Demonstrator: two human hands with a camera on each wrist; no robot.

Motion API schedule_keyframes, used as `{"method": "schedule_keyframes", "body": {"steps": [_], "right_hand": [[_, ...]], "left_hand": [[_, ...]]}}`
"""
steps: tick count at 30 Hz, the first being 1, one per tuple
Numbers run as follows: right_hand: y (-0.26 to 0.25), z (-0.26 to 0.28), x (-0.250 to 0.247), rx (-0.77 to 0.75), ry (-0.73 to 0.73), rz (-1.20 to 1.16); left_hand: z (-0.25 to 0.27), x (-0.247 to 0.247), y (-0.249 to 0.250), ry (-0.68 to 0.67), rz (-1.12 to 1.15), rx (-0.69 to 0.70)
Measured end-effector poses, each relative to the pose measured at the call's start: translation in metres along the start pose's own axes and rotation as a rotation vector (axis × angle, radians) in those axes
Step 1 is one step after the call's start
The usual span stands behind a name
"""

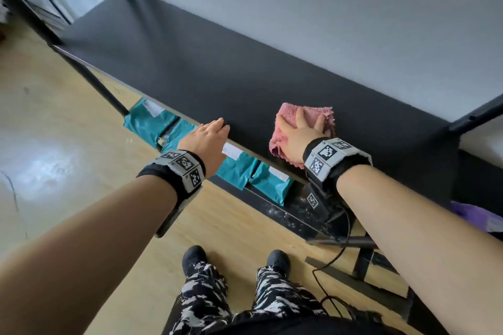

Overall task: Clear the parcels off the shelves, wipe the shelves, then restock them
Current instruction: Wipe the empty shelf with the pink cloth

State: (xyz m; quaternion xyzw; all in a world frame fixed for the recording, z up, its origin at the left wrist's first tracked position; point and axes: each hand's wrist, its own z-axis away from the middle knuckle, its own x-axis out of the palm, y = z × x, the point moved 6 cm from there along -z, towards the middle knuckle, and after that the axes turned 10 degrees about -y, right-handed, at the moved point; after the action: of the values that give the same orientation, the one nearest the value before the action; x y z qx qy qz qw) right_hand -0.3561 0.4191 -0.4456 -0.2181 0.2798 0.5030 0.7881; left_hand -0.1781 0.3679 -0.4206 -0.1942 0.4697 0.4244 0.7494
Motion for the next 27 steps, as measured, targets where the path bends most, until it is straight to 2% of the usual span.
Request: {"method": "schedule_keyframes", "body": {"steps": [5, 13, 19, 27], "right_hand": [[-0.065, -0.014, -0.01, -0.071, 0.052, 0.082], [-0.184, -0.044, -0.03, -0.028, 0.139, 0.056], [-0.265, -0.067, -0.042, -0.05, 0.196, 0.074], [-0.361, -0.114, -0.08, -0.165, 0.214, 0.137]], "left_hand": [[-0.006, -0.01, -0.062, 0.002, 0.019, 0.003], [-0.018, -0.03, -0.193, -0.041, 0.002, 0.049], [-0.024, -0.043, -0.273, -0.055, 0.012, 0.034], [-0.042, -0.065, -0.359, -0.065, 0.075, -0.038]]}}
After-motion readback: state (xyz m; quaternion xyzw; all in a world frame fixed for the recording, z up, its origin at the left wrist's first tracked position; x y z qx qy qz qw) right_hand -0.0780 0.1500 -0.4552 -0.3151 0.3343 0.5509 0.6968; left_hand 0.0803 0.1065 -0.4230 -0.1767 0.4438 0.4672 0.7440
